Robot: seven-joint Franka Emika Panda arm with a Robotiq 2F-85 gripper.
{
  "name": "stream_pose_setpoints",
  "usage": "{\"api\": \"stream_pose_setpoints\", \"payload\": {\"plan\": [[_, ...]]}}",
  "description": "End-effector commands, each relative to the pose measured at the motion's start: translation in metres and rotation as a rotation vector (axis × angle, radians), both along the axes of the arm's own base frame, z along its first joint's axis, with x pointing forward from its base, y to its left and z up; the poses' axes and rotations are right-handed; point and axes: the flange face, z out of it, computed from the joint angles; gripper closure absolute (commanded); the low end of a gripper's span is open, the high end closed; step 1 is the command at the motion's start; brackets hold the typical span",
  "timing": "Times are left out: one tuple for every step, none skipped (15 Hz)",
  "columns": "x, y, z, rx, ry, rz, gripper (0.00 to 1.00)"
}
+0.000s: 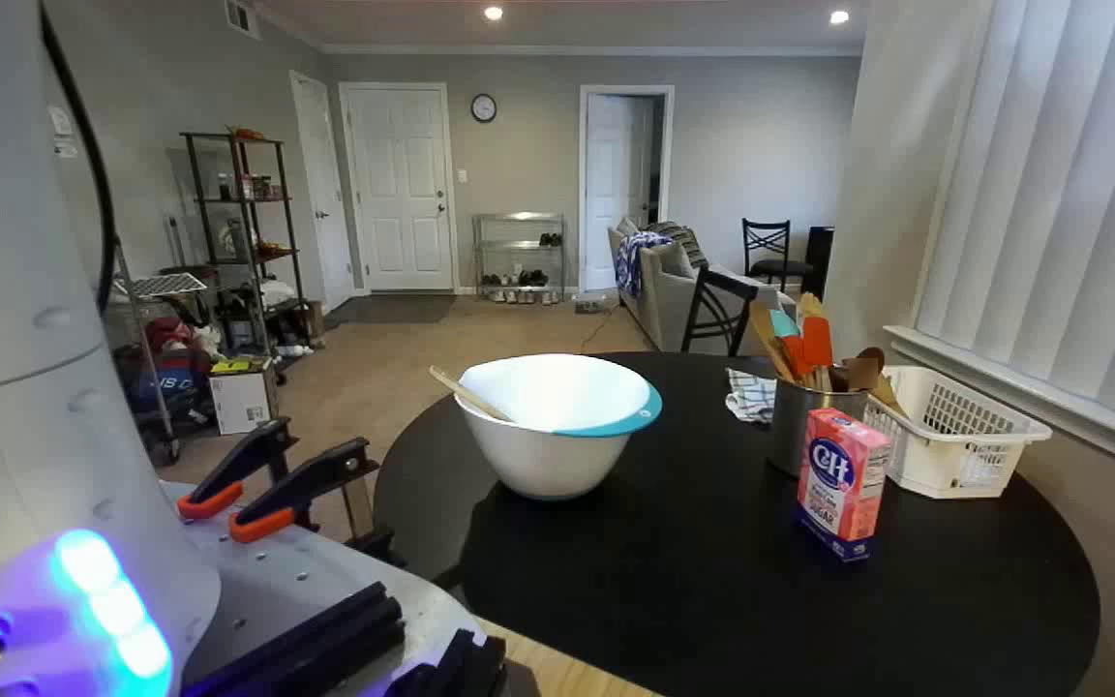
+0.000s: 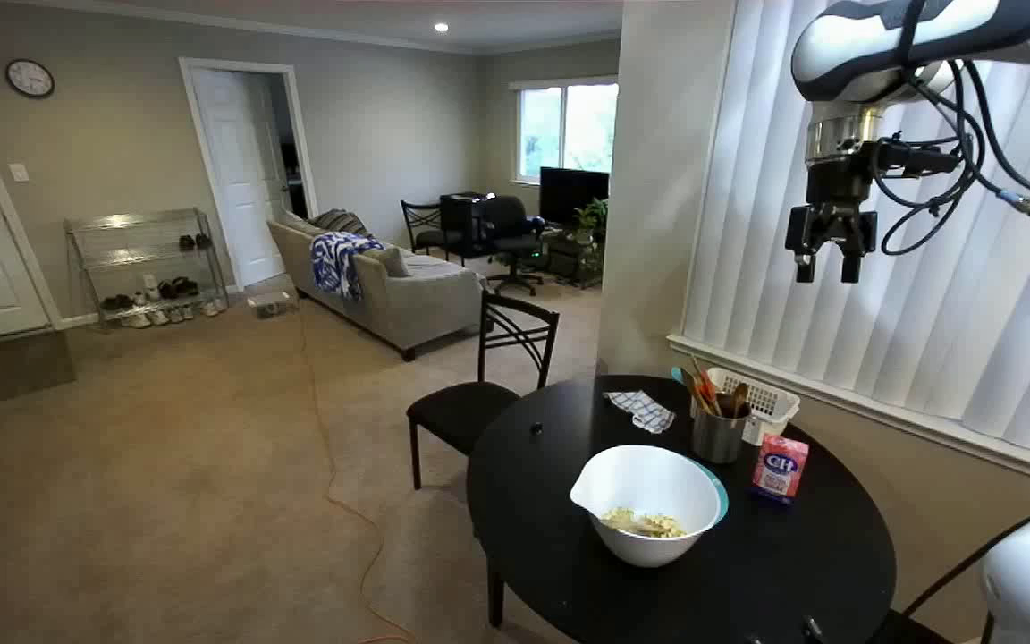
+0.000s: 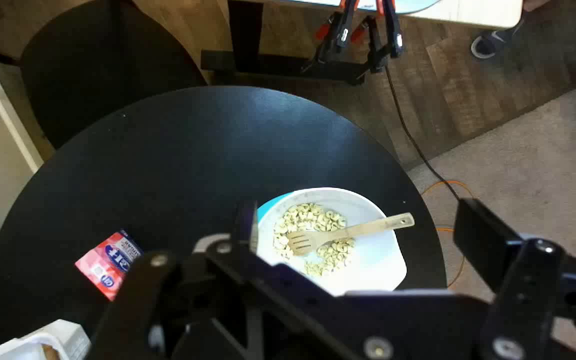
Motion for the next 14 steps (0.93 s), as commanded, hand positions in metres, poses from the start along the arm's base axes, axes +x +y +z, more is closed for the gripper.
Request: {"api": "stream_pose_setpoints", "payload": {"plan": [[0.000, 0.000, 0.001, 0.000, 0.001, 0.000, 0.00], [0.000, 0.000, 0.001, 0.000, 0.001, 0.000, 0.00], [0.000, 0.000, 0.001, 0.000, 0.001, 0.000, 0.00], [0.000, 0.000, 0.001, 0.000, 0.001, 0.000, 0.00], [0.000, 0.000, 0.001, 0.000, 0.001, 0.000, 0.00], [0.000, 0.000, 0.001, 0.000, 0.001, 0.000, 0.00], [0.000, 0.000, 0.001, 0.000, 0.001, 0.000, 0.00], [0.000, 0.000, 0.001, 0.000, 0.001, 0.000, 0.00], [0.000, 0.000, 0.001, 0.000, 0.001, 0.000, 0.00], [0.000, 0.000, 0.001, 0.000, 0.001, 0.000, 0.00], [0.000, 0.000, 0.001, 0.000, 0.001, 0.001, 0.00], [0.011, 0.013, -0.007, -0.039, 0.000, 0.043, 0.00], [0.017, 0.024, -0.013, -0.056, -0.006, 0.075, 0.00], [0.025, 0.038, -0.022, -0.043, -0.027, 0.112, 0.00]]}}
